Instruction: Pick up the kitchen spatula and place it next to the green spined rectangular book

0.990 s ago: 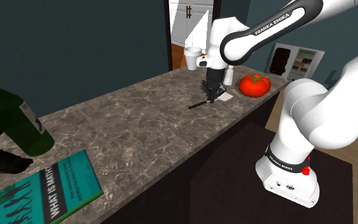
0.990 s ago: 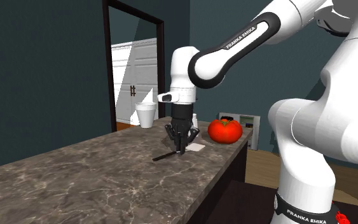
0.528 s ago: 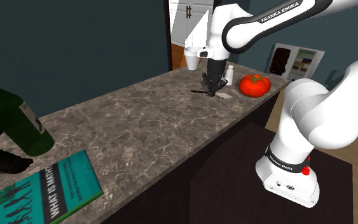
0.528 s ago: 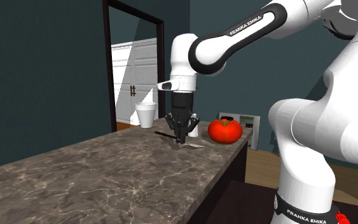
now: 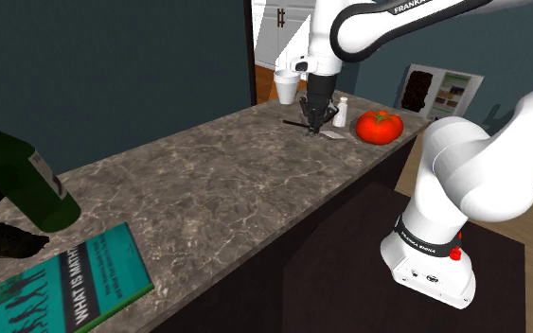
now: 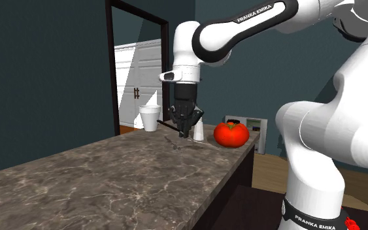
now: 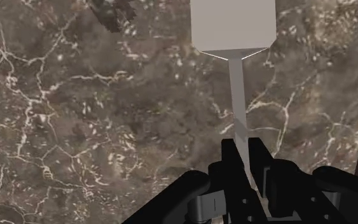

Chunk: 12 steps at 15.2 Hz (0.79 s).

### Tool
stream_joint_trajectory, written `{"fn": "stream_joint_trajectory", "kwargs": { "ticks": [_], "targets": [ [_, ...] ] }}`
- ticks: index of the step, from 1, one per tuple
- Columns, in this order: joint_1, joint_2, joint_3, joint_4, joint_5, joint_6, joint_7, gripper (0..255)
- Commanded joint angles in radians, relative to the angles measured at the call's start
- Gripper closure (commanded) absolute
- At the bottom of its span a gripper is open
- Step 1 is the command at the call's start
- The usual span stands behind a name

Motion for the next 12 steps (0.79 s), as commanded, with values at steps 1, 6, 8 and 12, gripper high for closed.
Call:
{"fn": "stream_joint_trajectory", "kwargs": {
  "ticks": [1, 6, 8, 12],
  "targets": [
    [0.029, 0.026, 0.019, 0.015, 0.024, 0.009, 0.028, 255],
    [0.129, 0.150, 0.066, 0.080, 0.105, 0.063, 0.109, 255],
    [0.167, 0.205, 0.082, 0.114, 0.138, 0.080, 0.136, 255],
    [0.236, 0.321, 0.108, 0.197, 0.205, 0.107, 0.179, 255]
  ]
}}
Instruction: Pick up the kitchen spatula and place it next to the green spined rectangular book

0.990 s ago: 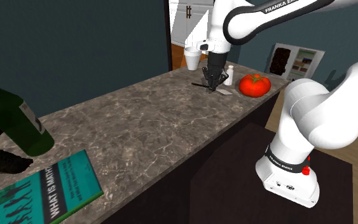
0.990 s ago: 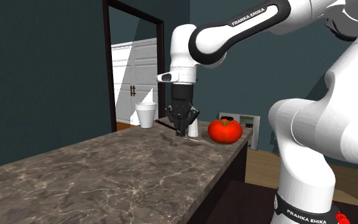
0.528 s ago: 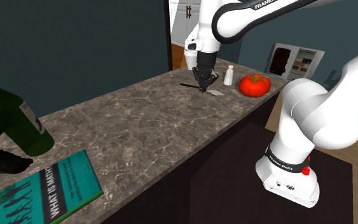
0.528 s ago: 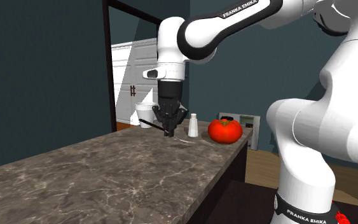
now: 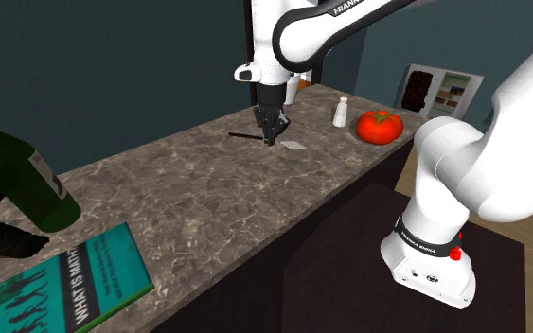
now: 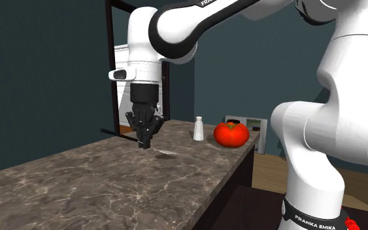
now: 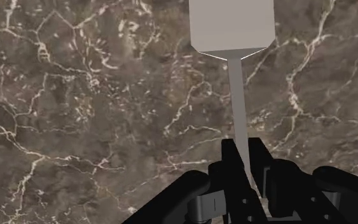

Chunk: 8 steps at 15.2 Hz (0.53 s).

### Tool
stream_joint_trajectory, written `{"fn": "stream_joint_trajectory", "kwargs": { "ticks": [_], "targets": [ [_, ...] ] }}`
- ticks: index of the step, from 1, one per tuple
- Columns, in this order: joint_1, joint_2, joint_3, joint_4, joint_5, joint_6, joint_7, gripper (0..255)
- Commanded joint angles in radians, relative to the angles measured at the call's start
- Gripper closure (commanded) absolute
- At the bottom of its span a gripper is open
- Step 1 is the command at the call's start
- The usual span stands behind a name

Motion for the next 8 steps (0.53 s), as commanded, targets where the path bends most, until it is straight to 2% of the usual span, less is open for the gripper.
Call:
{"fn": "stream_joint_trajectory", "kwargs": {
  "ticks": [1, 8],
  "targets": [
    [0.033, 0.062, 0.011, 0.051, 0.036, 0.009, 0.017, 255],
    [0.121, 0.280, 0.049, 0.247, 0.153, 0.015, 0.062, 255]
  ]
}}
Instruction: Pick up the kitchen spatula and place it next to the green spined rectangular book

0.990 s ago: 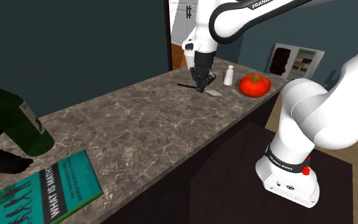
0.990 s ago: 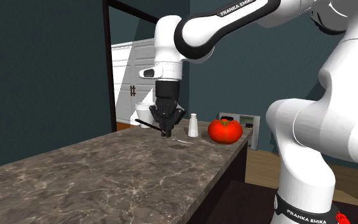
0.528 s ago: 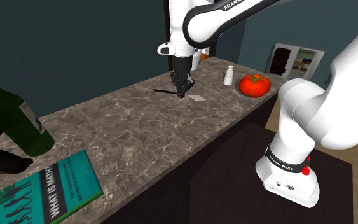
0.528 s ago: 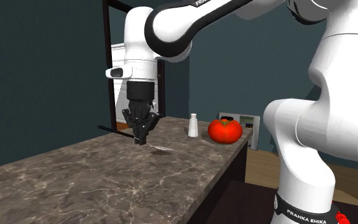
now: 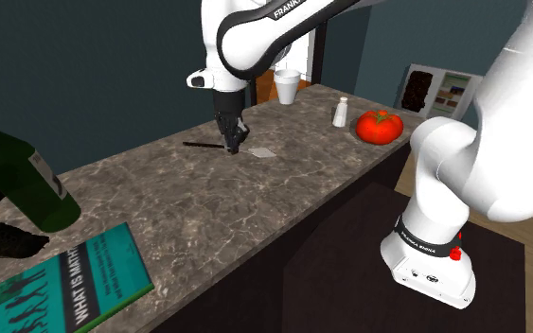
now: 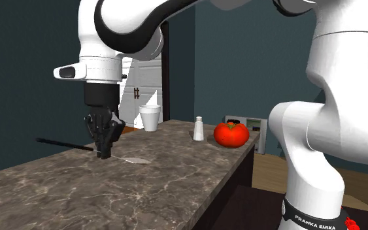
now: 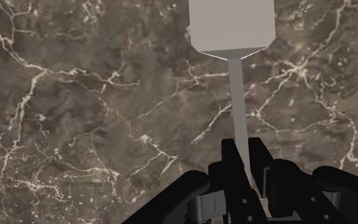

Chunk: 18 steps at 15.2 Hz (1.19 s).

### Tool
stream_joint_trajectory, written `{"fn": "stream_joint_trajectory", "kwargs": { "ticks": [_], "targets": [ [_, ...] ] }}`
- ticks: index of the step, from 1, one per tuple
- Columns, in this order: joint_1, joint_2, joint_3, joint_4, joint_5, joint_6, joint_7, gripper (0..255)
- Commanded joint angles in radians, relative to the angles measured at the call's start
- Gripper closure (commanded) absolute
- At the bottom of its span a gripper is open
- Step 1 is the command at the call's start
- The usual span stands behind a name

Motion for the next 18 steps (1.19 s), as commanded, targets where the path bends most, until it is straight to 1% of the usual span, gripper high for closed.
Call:
{"fn": "stream_joint_trajectory", "kwargs": {
  "ticks": [1, 5, 9, 15, 16, 17, 18],
  "targets": [
    [0.018, 0.056, 0.011, 0.053, 0.029, -0.002, 0.013, 255],
    [0.045, 0.186, 0.033, 0.195, 0.091, -0.024, 0.031, 255],
    [0.058, 0.320, 0.056, 0.358, 0.144, -0.063, 0.051, 255],
    [0.053, 0.537, 0.093, 0.657, 0.209, -0.155, 0.091, 255],
    [0.050, 0.576, 0.099, 0.715, 0.218, -0.175, 0.099, 255],
    [0.043, 0.637, 0.108, 0.809, 0.231, -0.208, 0.113, 255],
    [0.043, 0.640, 0.109, 0.799, 0.232, -0.196, 0.111, 255]
  ]
}}
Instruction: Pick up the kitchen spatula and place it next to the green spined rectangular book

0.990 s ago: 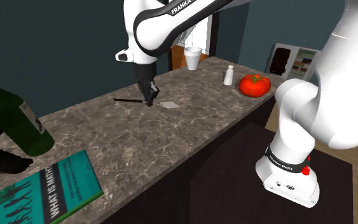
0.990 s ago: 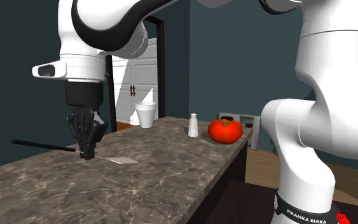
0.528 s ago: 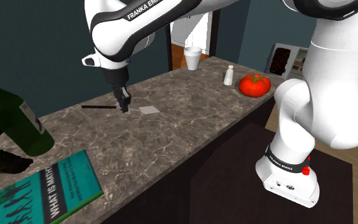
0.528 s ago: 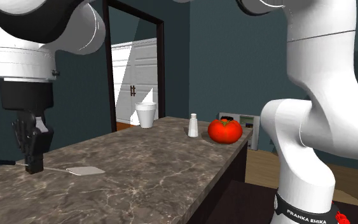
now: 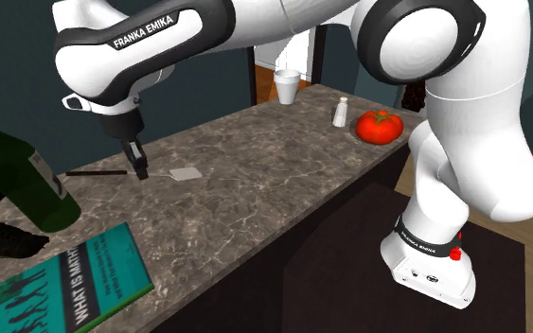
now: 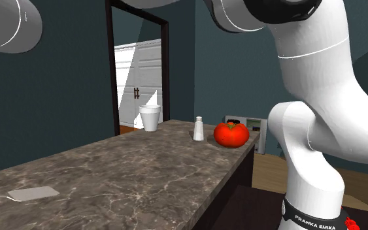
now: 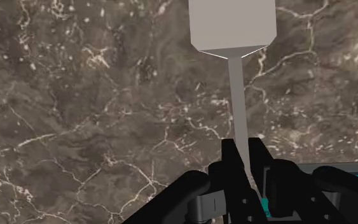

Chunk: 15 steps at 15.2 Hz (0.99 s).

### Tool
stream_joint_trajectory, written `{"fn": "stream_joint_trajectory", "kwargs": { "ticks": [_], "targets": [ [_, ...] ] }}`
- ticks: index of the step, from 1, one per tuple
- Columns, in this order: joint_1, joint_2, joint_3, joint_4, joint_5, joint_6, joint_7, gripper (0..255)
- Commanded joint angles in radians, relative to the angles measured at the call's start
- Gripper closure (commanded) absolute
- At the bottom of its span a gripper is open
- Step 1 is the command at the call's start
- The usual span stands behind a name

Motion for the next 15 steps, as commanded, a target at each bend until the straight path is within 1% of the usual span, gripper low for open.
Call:
{"fn": "stream_joint_trajectory", "kwargs": {
  "ticks": [1, 13, 15],
  "targets": [
    [0.000, 0.027, 0.006, 0.022, 0.007, 0.006, 0.006, 255],
    [0.000, 0.075, 0.018, -0.068, 0.030, 0.140, -0.015, 255],
    [-0.001, 0.080, 0.019, -0.073, 0.032, 0.150, -0.017, 255]
  ]
}}
